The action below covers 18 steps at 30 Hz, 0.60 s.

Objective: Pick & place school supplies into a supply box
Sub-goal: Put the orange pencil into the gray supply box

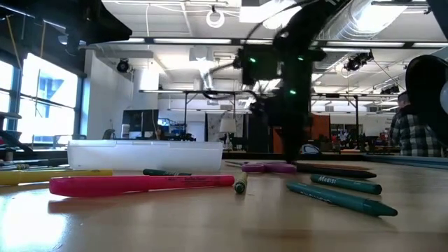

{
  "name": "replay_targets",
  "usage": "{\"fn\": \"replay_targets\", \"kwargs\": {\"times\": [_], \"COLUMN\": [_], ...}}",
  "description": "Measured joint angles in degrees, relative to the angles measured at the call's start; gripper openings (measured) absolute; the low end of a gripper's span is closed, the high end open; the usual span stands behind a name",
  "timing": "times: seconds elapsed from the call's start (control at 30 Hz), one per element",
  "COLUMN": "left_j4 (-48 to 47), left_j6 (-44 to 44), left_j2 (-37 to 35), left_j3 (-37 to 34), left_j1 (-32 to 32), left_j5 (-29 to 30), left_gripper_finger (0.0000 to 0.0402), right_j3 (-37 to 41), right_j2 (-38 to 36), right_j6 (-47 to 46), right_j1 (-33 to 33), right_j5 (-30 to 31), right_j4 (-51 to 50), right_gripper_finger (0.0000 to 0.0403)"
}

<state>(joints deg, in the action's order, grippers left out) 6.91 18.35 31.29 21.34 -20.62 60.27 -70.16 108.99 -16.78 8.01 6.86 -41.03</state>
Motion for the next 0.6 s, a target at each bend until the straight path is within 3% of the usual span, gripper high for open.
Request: {"fn": "replay_targets", "kwargs": {"times": [0.13, 0.27, 0.33, 0.47, 0.6], "left_j4": [-0.06, -0.06, -0.10, -0.15, -0.23], "left_j6": [0.00, 0.00, 0.00, 0.00, 0.00], "left_j2": [0.00, -0.02, 0.00, 0.00, -0.01], "left_j3": [0.00, 0.00, 0.00, 0.00, 0.00], "left_j1": [-0.02, -0.01, -0.02, -0.02, 0.00], "left_j5": [0.00, 0.00, 0.01, 1.67, 2.03], "left_gripper_finger": [0.0111, 0.0111, 0.0111, 0.0111, 0.0111], "right_j3": [-8.15, -15.23, -17.53, -19.06, -19.04], "right_j2": [-0.57, -0.50, -0.57, 1.50, 4.63], "right_j6": [5.18, 10.55, 12.11, 14.27, 15.71], "right_j1": [-1.09, -2.41, -3.22, -5.09, -7.33], "right_j5": [1.04, 0.89, -1.58, -12.94, -13.71], "right_j4": [-2.95, 2.17, 7.10, 16.30, 22.42], "right_gripper_finger": [0.0008, 0.0008, 0.0004, 0.0005, 0.0003]}}
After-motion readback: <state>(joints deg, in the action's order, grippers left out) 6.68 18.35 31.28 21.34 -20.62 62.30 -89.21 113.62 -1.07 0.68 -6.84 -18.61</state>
